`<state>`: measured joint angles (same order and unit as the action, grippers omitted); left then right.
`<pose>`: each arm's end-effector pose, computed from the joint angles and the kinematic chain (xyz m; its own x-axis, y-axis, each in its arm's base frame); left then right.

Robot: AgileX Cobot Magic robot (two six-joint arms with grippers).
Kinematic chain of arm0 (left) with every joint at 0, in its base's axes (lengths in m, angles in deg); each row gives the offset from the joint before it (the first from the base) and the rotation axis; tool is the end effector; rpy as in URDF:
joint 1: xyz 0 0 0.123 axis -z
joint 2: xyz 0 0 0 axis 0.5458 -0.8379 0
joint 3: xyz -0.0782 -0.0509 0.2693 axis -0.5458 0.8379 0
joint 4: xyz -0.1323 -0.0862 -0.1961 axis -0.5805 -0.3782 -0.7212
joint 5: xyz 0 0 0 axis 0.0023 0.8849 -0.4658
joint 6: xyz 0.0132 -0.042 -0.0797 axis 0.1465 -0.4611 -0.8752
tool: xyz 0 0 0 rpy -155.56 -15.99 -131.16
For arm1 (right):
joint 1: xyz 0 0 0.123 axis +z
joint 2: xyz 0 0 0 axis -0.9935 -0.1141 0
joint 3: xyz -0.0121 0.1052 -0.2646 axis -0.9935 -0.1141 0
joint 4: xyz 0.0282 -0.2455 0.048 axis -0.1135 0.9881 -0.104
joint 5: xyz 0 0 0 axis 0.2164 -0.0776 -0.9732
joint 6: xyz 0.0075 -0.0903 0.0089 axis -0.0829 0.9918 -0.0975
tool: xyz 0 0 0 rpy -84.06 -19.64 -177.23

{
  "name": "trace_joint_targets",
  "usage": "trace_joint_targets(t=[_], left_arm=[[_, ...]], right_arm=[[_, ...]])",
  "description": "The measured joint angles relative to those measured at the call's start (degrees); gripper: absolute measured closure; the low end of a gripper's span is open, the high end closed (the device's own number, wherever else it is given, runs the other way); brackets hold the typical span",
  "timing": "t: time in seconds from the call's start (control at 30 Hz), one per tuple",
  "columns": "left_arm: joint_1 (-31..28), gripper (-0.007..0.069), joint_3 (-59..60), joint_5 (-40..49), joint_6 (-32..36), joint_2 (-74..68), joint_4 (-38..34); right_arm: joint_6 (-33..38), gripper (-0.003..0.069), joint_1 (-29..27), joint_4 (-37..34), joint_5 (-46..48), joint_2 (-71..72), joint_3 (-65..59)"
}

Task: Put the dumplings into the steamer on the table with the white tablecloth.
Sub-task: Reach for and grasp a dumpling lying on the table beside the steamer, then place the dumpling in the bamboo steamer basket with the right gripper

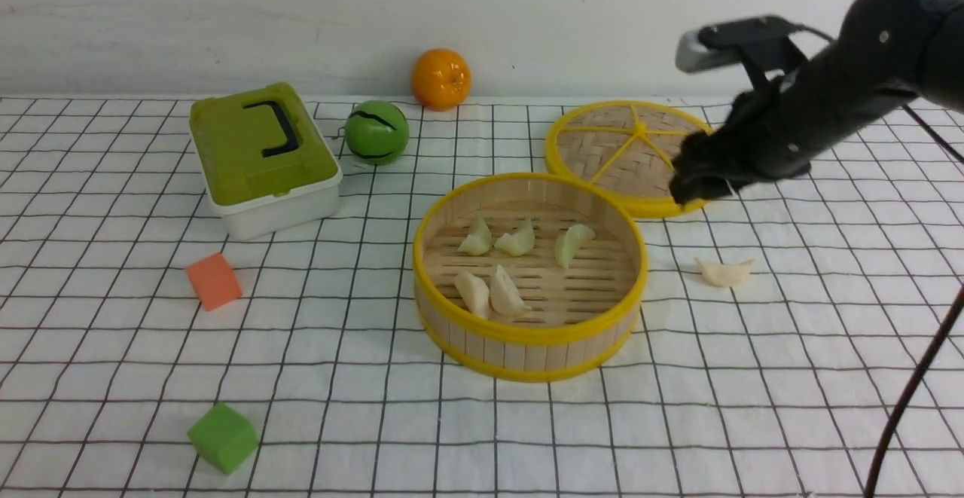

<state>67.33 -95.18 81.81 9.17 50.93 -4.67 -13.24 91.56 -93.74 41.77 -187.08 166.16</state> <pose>0.0623 -0.0011 0.2669 -0.3103 0.0177 -0.9505 0.1789 0.9831 -0.0400 0.4270 0.0779 0.2537 -0.7987 -0.2367 -0.5533 -0.3391 0.9365 0.0888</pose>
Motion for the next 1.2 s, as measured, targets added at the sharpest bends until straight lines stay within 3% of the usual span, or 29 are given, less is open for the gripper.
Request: trace_joint_targets(t=[0.17, 0.2, 0.37, 0.5, 0.63, 0.67, 0.7, 0.77, 0.8, 1.03, 1.07, 1.13, 1.2], left_arm=[[0.00, 0.0587, 0.00, 0.00, 0.00, 0.00, 0.02], [0.00, 0.0587, 0.00, 0.00, 0.00, 0.00, 0.13], [0.00, 0.0587, 0.00, 0.00, 0.00, 0.00, 0.21], [0.00, 0.0585, 0.00, 0.00, 0.00, 0.00, 0.21], [0.00, 0.0585, 0.00, 0.06, 0.00, 0.00, 0.25], [0.00, 0.0585, 0.00, 0.06, 0.00, 0.00, 0.32], [0.00, 0.0585, 0.00, 0.06, 0.00, 0.00, 0.32], [0.00, 0.0587, 0.00, 0.06, 0.00, 0.00, 0.39], [0.00, 0.0588, 0.00, 0.06, 0.00, 0.00, 0.39], [0.00, 0.0588, 0.00, 0.07, 0.00, 0.00, 0.54], [0.00, 0.0588, 0.00, 0.07, 0.00, 0.00, 0.62], [0.00, 0.0587, 0.00, 0.07, 0.00, 0.00, 0.62], [0.00, 0.0587, 0.00, 0.07, 0.00, 0.00, 0.66]], right_arm=[[11.09, 0.0138, -1.81, 0.20, 1.26, -5.66, -0.19], [17.32, 0.0138, -1.81, 0.14, 1.32, -7.10, -0.19], [26.30, 0.0138, -1.81, -0.71, -0.22, -9.02, -0.19], [28.16, 0.0143, -1.81, 0.27, -2.04, -10.67, -0.14], [24.14, 0.0225, -1.81, 1.52, -2.38, -11.70, 0.00], [22.52, 0.0284, -1.81, 1.64, -2.38, -11.73, 0.00], [22.25, 0.0284, -1.81, 1.64, -2.38, -11.73, 0.00], [19.59, 0.0407, -1.81, 1.96, -2.17, -11.73, 0.07], [18.66, 0.0422, -1.81, 2.02, -1.60, -11.73, 0.39], [7.79, 0.0415, -1.81, 2.38, 7.47, -11.69, 4.72], [1.36, 0.0415, -1.81, 2.31, 10.67, -11.08, 7.22], [-1.58, 0.0415, -1.81, 1.95, 12.23, -10.62, 8.20], [-8.97, 0.0415, -1.18, -2.03, 17.09, -8.32, 10.50]])
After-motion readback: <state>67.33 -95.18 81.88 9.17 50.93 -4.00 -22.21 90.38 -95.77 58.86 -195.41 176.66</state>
